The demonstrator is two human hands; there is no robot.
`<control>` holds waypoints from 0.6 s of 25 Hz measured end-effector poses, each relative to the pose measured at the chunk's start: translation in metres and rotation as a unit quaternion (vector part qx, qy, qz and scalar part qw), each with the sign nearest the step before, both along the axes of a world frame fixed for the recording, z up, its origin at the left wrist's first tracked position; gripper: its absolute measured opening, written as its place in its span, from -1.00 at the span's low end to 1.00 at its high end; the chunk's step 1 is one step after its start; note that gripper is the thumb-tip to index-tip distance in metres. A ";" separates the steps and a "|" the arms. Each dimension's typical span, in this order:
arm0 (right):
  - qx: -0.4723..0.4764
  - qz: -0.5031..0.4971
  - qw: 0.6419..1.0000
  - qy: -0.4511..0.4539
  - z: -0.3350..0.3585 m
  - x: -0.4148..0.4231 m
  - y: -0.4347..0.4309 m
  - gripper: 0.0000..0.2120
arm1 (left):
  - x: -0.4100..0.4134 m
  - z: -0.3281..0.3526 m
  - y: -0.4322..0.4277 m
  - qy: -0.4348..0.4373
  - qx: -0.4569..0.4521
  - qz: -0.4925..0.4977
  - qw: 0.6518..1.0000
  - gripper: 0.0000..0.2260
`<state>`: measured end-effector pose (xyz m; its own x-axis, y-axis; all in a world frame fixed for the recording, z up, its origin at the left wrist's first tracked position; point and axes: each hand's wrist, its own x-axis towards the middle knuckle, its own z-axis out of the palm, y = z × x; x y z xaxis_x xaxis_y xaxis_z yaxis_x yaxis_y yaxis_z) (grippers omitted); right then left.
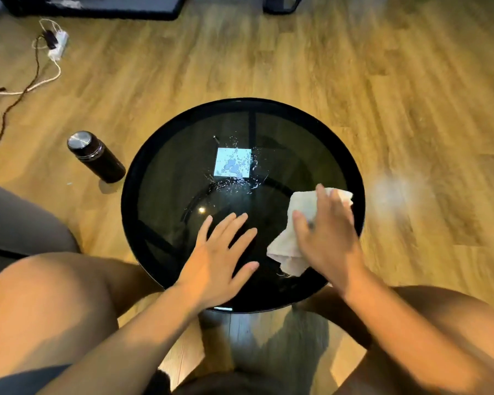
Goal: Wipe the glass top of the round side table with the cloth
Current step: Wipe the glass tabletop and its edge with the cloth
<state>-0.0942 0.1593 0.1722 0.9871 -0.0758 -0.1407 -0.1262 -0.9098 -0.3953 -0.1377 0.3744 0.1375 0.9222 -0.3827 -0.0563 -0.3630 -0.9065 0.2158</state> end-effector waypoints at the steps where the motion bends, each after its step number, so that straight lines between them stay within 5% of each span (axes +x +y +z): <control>1: -0.070 0.029 0.997 0.015 -0.015 -0.017 0.018 -0.37 | 0.000 -0.006 0.006 0.018 0.016 -0.006 1.000 -0.47; 4: -0.123 0.044 0.991 -0.010 -0.039 -0.002 0.028 -0.40 | 0.001 -0.018 0.009 0.007 0.025 -0.010 1.000 -0.46; 9: -0.206 0.102 0.972 -0.041 -0.054 0.136 -0.015 -0.44 | 0.001 -0.022 0.008 -0.005 0.012 -0.017 1.000 -0.47; 15: -0.172 0.133 0.971 -0.099 -0.051 0.239 -0.015 -0.54 | 0.004 -0.024 0.007 -0.011 0.011 -0.017 1.000 -0.48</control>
<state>0.1445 0.1447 0.1213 0.9834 0.1764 0.0432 0.1786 -0.9824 -0.0548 -0.1335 0.3815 0.1140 0.9098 -0.4127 -0.0451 -0.3981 -0.8980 0.1872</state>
